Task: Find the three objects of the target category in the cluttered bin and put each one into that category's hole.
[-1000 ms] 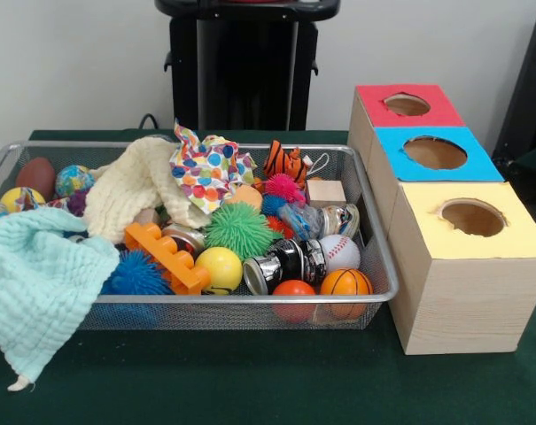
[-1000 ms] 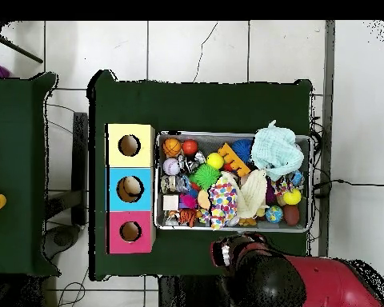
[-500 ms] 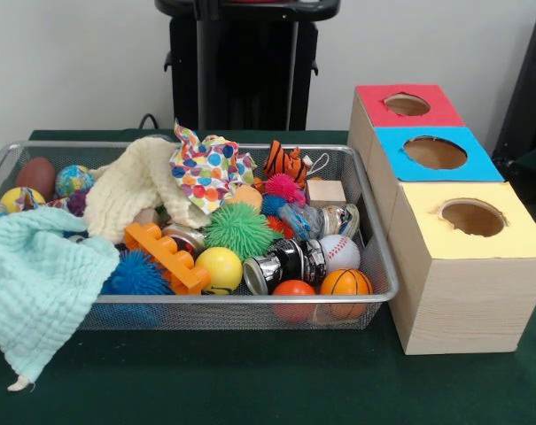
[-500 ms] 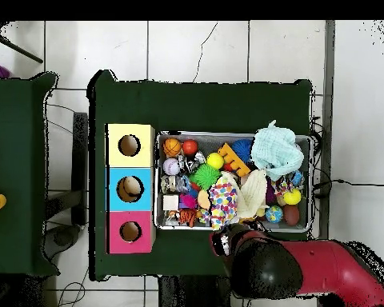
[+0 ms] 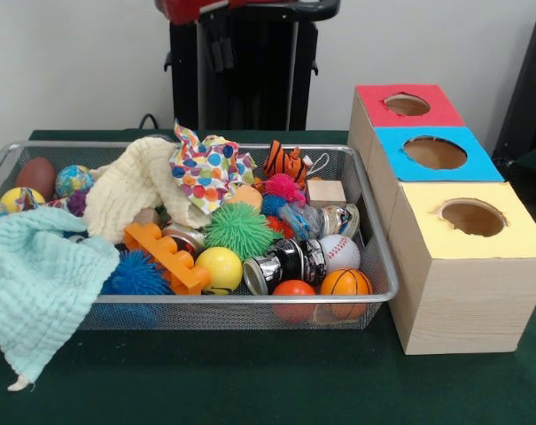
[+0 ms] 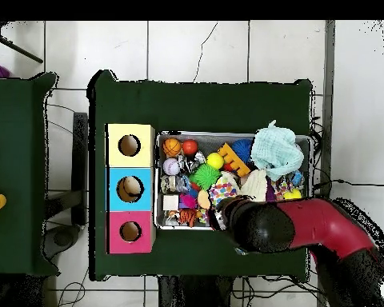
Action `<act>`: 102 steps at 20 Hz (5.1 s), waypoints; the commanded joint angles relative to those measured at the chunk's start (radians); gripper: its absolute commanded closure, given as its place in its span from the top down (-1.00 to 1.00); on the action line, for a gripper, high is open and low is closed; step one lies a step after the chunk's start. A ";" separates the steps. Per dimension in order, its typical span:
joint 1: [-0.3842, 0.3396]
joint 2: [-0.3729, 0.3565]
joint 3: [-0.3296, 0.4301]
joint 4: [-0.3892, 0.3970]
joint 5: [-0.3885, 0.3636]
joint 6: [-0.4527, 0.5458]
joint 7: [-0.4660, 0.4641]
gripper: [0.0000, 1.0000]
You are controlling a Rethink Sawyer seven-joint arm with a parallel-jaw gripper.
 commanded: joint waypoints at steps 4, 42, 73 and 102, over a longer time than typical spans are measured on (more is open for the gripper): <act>0.076 0.229 -0.167 -0.308 -0.115 0.061 0.016 -1.00; 0.049 0.137 -0.069 -0.268 -0.103 0.281 -0.328 -1.00; -0.056 0.418 -0.063 -0.239 -0.302 0.224 -0.196 -1.00; -0.025 0.352 -0.041 -0.323 -0.262 0.378 -0.219 -1.00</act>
